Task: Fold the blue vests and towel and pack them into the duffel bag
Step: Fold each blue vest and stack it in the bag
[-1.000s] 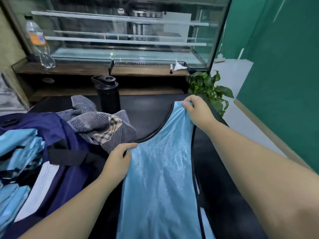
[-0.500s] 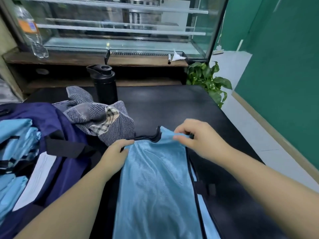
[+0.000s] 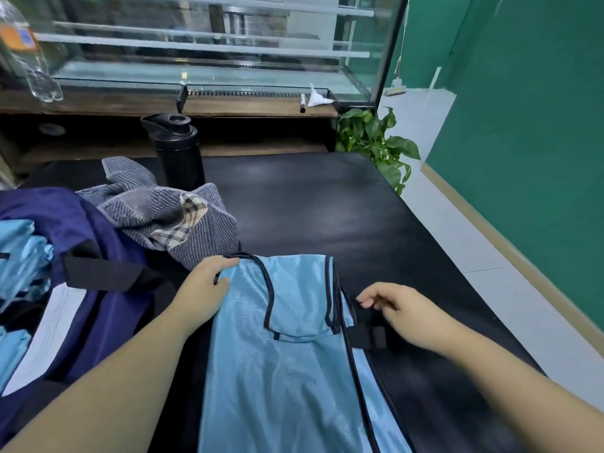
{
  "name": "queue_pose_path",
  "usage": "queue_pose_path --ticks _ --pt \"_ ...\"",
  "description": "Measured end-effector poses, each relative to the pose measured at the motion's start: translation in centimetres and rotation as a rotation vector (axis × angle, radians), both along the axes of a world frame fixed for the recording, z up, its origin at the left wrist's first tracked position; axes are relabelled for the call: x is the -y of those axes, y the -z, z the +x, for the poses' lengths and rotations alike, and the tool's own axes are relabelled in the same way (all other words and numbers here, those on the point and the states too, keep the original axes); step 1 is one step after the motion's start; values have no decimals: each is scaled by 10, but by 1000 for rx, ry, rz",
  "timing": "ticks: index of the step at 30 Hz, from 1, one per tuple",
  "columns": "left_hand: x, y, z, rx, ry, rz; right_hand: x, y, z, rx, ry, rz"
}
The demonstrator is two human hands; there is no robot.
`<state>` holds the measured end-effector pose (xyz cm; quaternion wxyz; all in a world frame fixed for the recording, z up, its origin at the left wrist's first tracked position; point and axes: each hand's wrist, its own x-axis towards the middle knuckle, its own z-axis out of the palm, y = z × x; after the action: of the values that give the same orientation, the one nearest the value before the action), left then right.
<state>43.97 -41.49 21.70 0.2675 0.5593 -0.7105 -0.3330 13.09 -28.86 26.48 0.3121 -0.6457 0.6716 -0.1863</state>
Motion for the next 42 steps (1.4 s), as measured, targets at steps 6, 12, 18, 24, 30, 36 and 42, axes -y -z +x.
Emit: queue_pose_path --ticks 6,12,18,24,30,36,42 --pt "0 1 0 -1 -3 6 -16 5 -9 -37 -183 129" --pt "1 2 0 -10 -5 20 -22 20 -1 -5 -126 -49" --pt "1 3 0 2 -2 6 -27 15 -5 -24 -76 -66" --pt "0 2 0 1 -6 6 -28 12 -12 211 126 114" --pt "1 3 1 14 -2 13 -20 14 -14 -33 76 103" --pt "0 2 0 29 -3 3 -18 10 -4 -278 -125 26" --pt "-3 0 -1 19 -14 2 -18 13 0 -232 -207 -115"
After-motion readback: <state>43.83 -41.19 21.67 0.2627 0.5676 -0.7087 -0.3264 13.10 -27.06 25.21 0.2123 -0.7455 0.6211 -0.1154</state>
